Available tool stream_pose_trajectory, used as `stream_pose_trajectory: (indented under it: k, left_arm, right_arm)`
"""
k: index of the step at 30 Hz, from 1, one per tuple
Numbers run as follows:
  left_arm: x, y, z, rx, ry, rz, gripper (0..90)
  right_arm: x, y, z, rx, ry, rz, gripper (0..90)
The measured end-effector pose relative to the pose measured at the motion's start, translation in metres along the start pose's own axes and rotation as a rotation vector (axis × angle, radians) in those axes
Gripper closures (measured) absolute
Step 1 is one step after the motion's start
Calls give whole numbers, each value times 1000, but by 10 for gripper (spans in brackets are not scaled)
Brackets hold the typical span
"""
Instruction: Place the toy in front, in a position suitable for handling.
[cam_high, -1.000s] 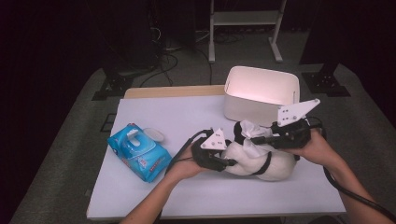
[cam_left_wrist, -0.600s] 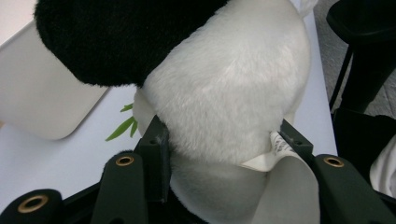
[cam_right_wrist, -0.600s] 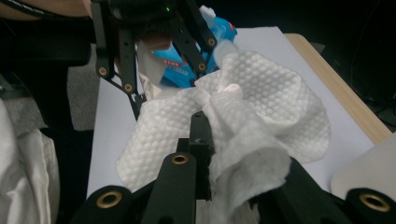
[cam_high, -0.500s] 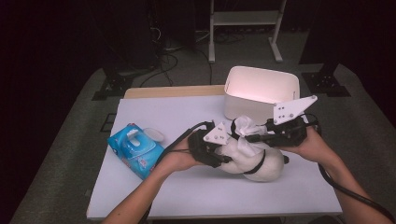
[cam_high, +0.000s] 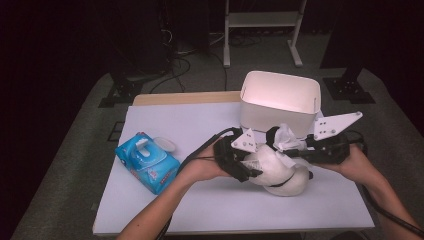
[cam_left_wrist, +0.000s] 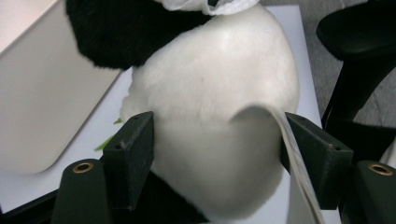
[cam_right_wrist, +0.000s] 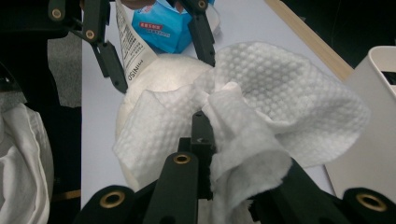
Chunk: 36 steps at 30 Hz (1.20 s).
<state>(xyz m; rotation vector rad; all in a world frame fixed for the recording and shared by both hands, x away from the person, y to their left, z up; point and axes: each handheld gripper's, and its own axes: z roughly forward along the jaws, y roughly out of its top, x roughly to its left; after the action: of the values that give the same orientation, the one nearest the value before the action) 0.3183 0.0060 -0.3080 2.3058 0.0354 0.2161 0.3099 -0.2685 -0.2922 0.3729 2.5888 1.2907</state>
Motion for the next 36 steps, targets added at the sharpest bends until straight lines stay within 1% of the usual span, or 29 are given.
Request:
stream_pose_trajectory:
  k: [1, 3, 5, 7, 9, 11, 13, 15, 17, 24, 25, 26, 27, 29, 30, 35, 36]
  left_arm:
    - [0, -2, -2, -11, 7, -16, 278]
    - [3, -8, -6, -18, 17, -27, 271]
    - [5, -15, -7, -30, 17, -51, 271]
    - [5, -23, -5, -34, 12, -73, 271]
    - [6, -30, -1, -30, 5, -83, 271]
    - [6, -35, 3, -39, 5, -96, 271]
    - [7, -39, 5, -53, 3, -107, 272]
    - [8, -42, 7, -54, 0, -112, 272]
    - [9, -45, 13, -66, -9, -127, 272]
    - [13, -49, 38, -146, -56, -164, 258]
    - [14, -49, 41, -149, -68, -165, 250]
    - [14, -48, 45, -171, -76, -174, 245]
    - [15, -48, 46, -180, -83, -174, 233]
    - [16, -48, 50, -208, -93, -190, 222]
    - [16, -47, 52, -222, -99, -190, 214]
    - [16, -44, 62, -249, -114, -194, 149]
    - [15, -43, 64, -254, -114, -195, 148]
  right_arm:
    - [-1, -2, -1, -4, -4, 1, 810]
    - [-3, -6, -5, -6, -10, 17, 810]
    - [-4, -9, -9, -12, -13, 28, 810]
    - [-5, -11, -12, -15, -18, 36, 810]
    - [-5, -14, -14, -20, -23, 42, 810]
    - [-4, -17, -17, -22, -26, 54, 810]
    - [-4, -19, -19, -23, -32, 59, 810]
    - [-4, -21, -22, -24, -37, 60, 810]
    - [-4, -23, -25, -25, -40, 69, 810]
    - [-6, -33, -32, -50, -47, 93, 810]
    - [-6, -34, -33, -49, -48, 95, 810]
    - [-6, -34, -33, -51, -48, 97, 810]
    - [-6, -35, -35, -51, -52, 98, 810]
    - [-7, -37, -36, -52, -58, 101, 810]
    - [-7, -38, -37, -52, -60, 104, 810]
    - [-7, -41, -40, -56, -68, 112, 811]
    - [-7, -42, -40, -57, -68, 112, 810]
